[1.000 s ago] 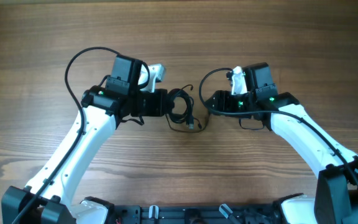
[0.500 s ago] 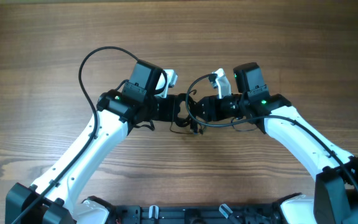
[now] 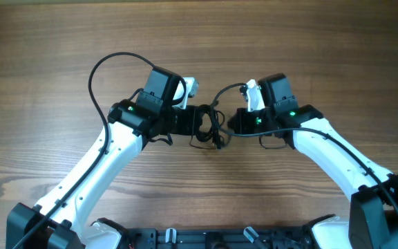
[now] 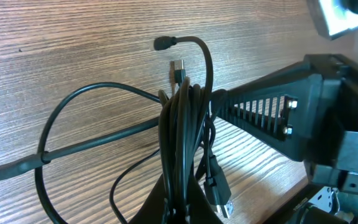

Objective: Untangle cables

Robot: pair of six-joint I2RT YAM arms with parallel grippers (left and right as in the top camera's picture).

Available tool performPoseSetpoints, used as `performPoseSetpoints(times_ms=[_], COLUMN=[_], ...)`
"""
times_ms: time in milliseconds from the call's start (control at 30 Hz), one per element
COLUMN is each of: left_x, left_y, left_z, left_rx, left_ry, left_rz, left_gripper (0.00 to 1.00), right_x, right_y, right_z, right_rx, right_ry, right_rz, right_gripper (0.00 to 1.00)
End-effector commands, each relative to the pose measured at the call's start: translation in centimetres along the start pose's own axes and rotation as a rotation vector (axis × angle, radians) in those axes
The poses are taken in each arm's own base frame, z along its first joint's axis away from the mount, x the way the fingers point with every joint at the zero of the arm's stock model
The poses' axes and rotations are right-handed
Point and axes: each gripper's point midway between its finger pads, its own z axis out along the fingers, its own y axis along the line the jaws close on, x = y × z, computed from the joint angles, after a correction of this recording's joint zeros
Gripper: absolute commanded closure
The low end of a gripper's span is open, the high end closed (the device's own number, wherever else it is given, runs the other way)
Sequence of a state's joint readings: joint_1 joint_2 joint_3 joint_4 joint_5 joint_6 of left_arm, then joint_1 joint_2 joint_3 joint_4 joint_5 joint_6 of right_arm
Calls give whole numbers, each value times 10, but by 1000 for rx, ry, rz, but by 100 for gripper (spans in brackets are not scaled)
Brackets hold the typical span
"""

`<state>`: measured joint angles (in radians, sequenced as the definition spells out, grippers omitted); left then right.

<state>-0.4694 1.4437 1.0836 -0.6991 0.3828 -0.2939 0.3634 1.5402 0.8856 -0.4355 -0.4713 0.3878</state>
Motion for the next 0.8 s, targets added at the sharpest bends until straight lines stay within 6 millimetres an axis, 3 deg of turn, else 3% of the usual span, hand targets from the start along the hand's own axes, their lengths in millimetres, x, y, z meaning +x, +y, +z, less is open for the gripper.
performPoseSetpoints(times_ms=[0,67,100,167,233,267,300,367,533,767], left_x=[-1,0,1,0,0,0,1,2,2,2], left_y=[4,7,7,7,7,7,7,7,8,8], left_z=[1,1,1,0,0,0,0,0,0,0], left_rx=[-18,-27,-28,-28,-28,-28,-29,-30,-30,-31], left_ry=[-1,3,5,3,3,3,4,8,11,10], left_rz=[-10,-15,-17,-17,-16,-17,-17,-18,-20,-16], left_gripper=[96,96,96,96,96,96,96,96,96,96], right_x=[7,20,20,11,3,-1,-3,-9,-13,-12], right_y=[-62,-95,-95,-73,-32,-4,10,29,53,52], right_z=[-7,-23,-23,-12,0,3,2,0,-5,-5], right_rx=[337,536,535,401,169,13,-65,-164,-290,-289], right_ry=[-39,-71,-72,-48,-9,1,0,-18,-32,-26], right_rz=[233,393,390,293,94,-22,-61,-92,-167,-164], right_gripper=[96,96,96,95,85,73,65,61,58,62])
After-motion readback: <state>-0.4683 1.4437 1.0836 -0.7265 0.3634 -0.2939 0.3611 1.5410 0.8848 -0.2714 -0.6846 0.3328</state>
